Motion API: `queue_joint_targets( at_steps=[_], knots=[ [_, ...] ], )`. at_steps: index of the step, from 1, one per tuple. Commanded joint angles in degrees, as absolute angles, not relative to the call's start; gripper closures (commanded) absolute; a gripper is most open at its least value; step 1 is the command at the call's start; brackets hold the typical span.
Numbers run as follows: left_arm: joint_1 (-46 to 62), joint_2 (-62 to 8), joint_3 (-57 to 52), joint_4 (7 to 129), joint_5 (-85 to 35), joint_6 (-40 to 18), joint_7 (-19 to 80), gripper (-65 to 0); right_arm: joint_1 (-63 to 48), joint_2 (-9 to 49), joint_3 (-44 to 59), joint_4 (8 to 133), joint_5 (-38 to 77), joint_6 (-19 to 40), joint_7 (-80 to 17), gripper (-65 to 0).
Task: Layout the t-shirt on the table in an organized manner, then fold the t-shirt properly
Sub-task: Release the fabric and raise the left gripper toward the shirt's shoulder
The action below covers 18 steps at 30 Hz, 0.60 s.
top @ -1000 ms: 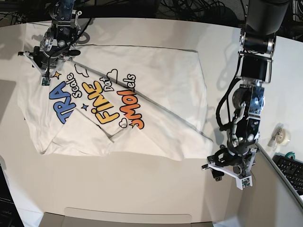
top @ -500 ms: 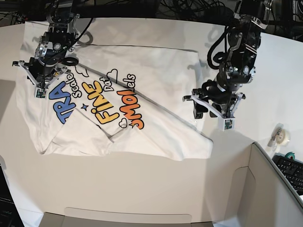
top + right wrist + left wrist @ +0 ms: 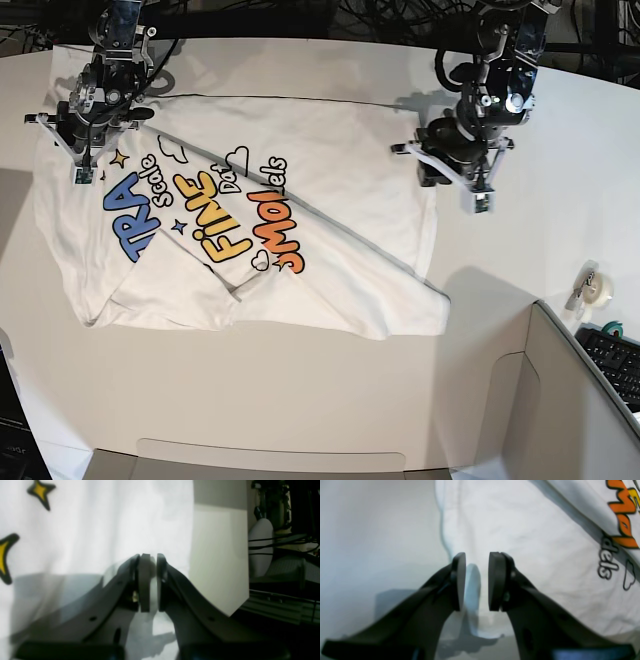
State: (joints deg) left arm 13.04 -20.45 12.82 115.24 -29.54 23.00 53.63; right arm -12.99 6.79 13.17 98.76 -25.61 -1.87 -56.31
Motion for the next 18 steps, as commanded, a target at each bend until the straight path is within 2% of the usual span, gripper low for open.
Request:
queue_joint_targets(
  at_steps=[1, 5, 9, 13, 18],
  knots=[
    [13.93, -20.97, 9.01, 116.26, -28.62, 23.34, 52.09, -14.1, -12.79, 7.87, 13.58, 99.74, -26.59, -2.42, -55.34, -5.5],
    [17.98, -20.79, -1.19, 116.35, -39.52, 23.34, 51.82, -22.4, -12.88, 7.96, 13.58, 99.91, -26.59, -2.42, -55.34, -5.5],
    [23.16, -18.42, -13.32, 115.91, -62.81, 23.52, 52.62, -31.7, -12.7, 7.69, 13.14, 99.91, -26.59, -2.42, -55.34, -5.5],
    [25.19, -15.6, -17.71, 115.47, -76.35, 23.69, 58.68, -31.8, -12.7, 7.52, 13.05, 99.82, -26.59, -2.42, -55.34, -5.5],
    [25.54, -10.15, -18.33, 113.63, -79.08, 23.78, 64.84, -31.9, -12.7, 7.6, 13.05, 99.91, -26.68, -2.42, -55.34, -5.5]
  ],
)
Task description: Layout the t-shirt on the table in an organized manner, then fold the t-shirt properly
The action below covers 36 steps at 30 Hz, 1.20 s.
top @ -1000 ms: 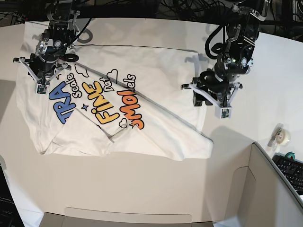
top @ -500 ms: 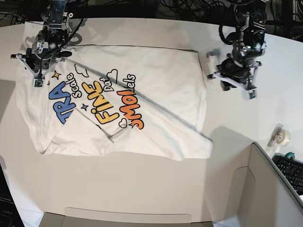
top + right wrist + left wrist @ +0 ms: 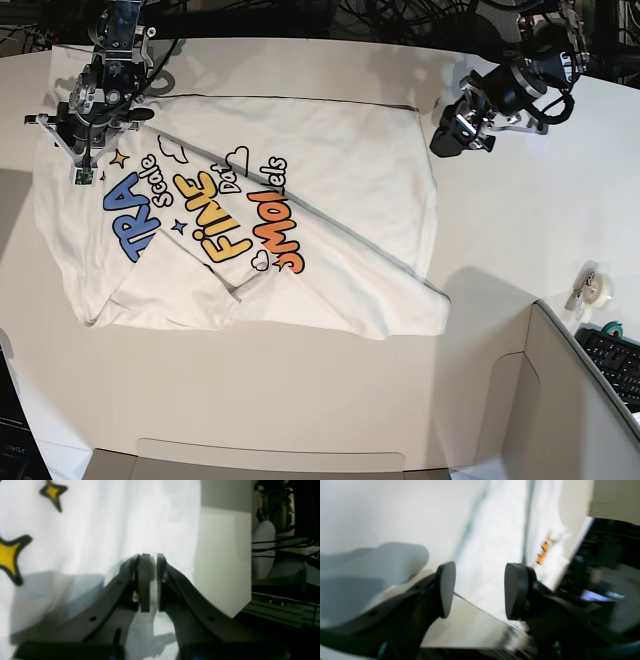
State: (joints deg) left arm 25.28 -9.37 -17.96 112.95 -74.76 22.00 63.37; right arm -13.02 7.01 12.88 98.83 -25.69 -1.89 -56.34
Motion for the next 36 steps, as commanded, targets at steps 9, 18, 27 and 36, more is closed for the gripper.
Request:
queue_joint_targets(
  at_steps=[9, 18, 27, 36],
  knots=[
    [28.79, -6.55, -17.98, 112.22, -79.6, 23.78, 66.77, -32.0, -12.62, 7.69, 13.05, 99.82, -26.59, -2.42, -55.25, -5.5],
    [29.93, -1.01, -17.8, 112.22, -79.6, 23.52, 66.86, -32.0, -12.88, 7.6, 13.05, 99.65, -26.59, -2.42, -52.62, -5.5],
    [24.92, 1.89, -17.8, 107.3, -79.08, 23.78, 66.77, -32.0, -13.05, 7.6, 13.05, 99.65, -26.51, -2.42, -52.62, -5.5],
    [22.9, 1.89, -17.8, 101.93, -79.08, 23.78, 66.24, -32.0, -13.14, 7.87, 13.05, 99.65, -26.51, -2.33, -52.53, -5.5]
  ],
)
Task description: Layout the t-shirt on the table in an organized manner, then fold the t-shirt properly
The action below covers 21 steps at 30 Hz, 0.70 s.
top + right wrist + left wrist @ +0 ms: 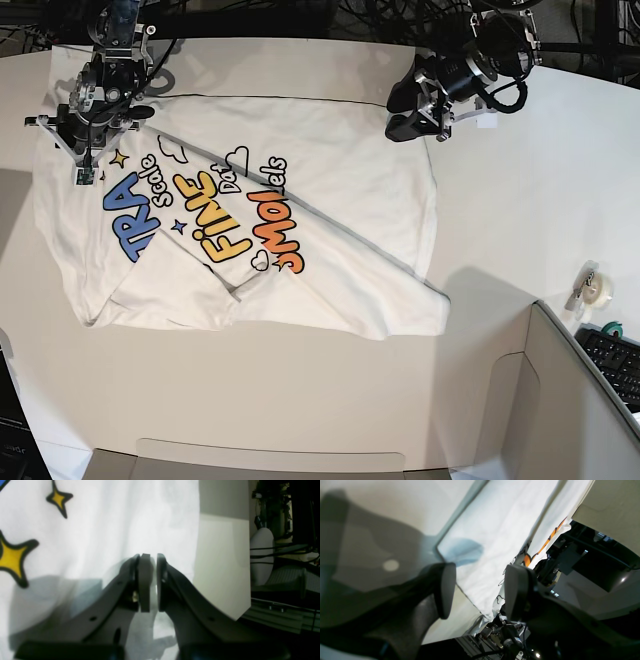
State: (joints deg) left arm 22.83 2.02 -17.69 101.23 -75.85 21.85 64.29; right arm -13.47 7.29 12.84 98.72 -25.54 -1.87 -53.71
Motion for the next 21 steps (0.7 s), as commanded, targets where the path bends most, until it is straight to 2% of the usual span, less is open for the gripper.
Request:
queue_joint_targets(
  at_steps=[1, 21],
  knots=[
    [22.9, 1.89, -17.8, 101.85, -79.08, 23.78, 66.24, -32.0, -13.14, 7.87, 13.05, 99.65, -26.51, -2.33, -52.53, -5.5],
    [26.15, -1.63, -17.89, 102.02, -79.52, 23.78, 64.84, -31.5, -13.14, 8.75, 12.97, 99.65, -26.51, -2.33, -52.44, -5.5]
  ],
)
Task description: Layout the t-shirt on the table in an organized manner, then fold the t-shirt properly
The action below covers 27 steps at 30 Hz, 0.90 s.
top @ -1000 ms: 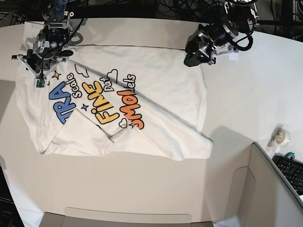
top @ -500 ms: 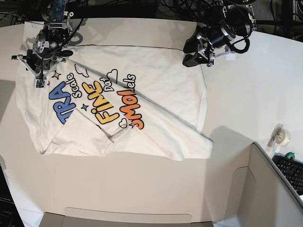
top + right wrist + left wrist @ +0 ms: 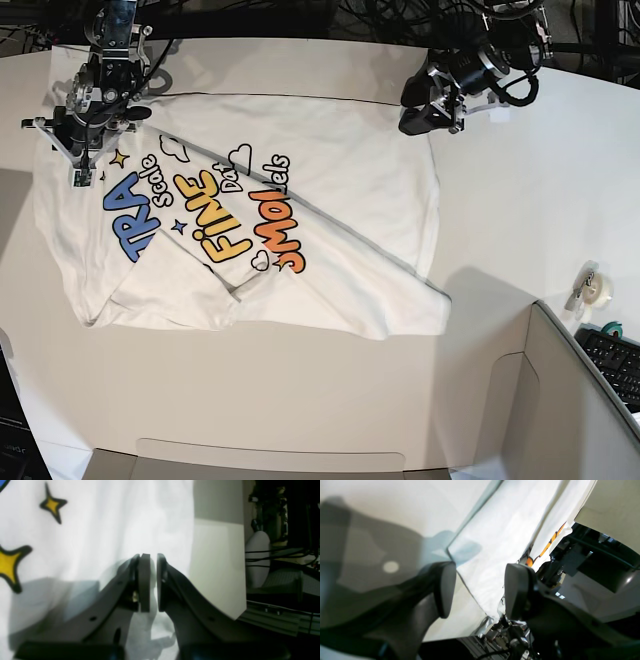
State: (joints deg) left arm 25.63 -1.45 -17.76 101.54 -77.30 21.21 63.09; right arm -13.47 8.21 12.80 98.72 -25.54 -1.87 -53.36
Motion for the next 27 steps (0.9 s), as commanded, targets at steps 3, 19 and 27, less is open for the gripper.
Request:
queue_joint_targets(
  at_steps=[3, 19, 27],
  knots=[
    [26.86, -1.54, -17.71, 102.02, -79.43, 23.78, 65.8, -30.1, -13.14, 8.75, 12.97, 99.65, -26.51, -2.33, -52.44, -5.5],
    [29.49, -3.47, -16.75, 106.77, -79.6, 23.87, 66.95, -30.1, -12.97, 8.48, 12.97, 99.65, -26.51, -2.33, -52.44, -5.5],
    [27.38, -3.03, -16.66, 103.34, -79.08, 23.87, 67.47, -30.1, -12.97, 8.22, 12.97, 99.65, -26.51, -2.33, -52.62, -5.5]
  ],
)
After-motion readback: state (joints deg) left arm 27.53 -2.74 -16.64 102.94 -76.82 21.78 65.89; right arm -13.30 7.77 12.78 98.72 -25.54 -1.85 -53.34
